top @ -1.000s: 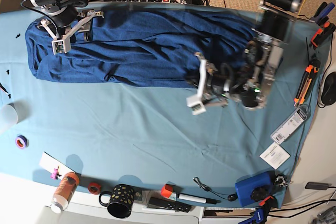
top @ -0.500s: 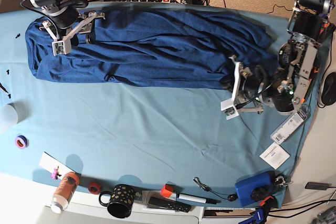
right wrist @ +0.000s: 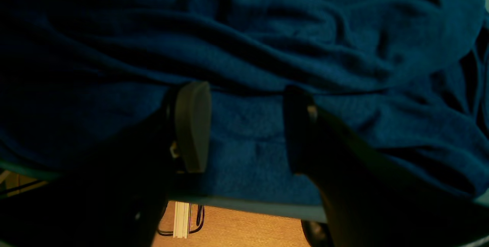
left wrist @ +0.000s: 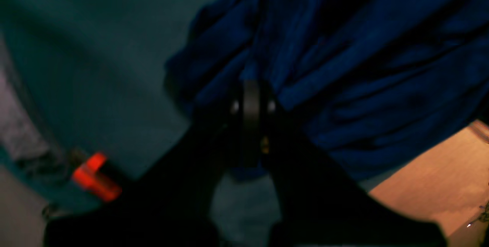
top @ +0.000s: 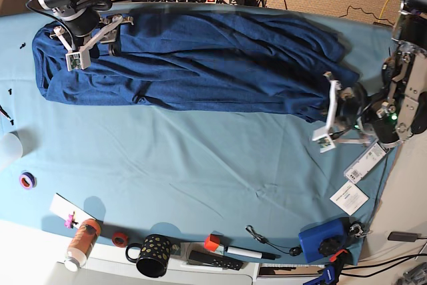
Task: Layout the t-shirt on the table in an organized manner, then fold the t-shirt properly
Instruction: 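Drag the grasped fabric with the left gripper toward the shirt's side edge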
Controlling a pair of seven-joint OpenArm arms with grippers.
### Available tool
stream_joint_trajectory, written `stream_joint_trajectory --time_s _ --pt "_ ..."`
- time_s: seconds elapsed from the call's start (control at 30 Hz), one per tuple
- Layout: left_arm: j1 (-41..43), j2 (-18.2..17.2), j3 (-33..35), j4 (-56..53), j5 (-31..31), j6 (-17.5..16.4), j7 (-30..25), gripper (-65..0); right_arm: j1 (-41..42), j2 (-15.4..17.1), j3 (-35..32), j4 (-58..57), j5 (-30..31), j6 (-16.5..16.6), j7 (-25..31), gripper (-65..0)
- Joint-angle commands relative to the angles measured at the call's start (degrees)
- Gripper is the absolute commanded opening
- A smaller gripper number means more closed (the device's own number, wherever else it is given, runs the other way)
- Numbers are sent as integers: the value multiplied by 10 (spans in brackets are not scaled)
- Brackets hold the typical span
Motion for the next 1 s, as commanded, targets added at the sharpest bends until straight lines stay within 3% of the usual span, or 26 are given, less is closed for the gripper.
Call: stream_joint_trajectory --time_s 0.0,0.2,0.53,0.73,0.97 --pt "-11 -18 -5 9 -2 2 -4 -650 0 3 2 9 3 2 14 -350" --pt "-11 -40 -5 9 -33 0 12 -650 0 3 2 9 3 1 18 -350" --pt "21 -40 -5 9 -232 -66 39 -650 25 3 2 9 1 0 20 -350" --pt "35 -42 -5 8 -191 -69 39 -650 40 3 2 9 1 -1 20 -350" --pt "35 -79 -5 8 -102 -58 26 -650 40 3 2 9 1 -1 18 -350"
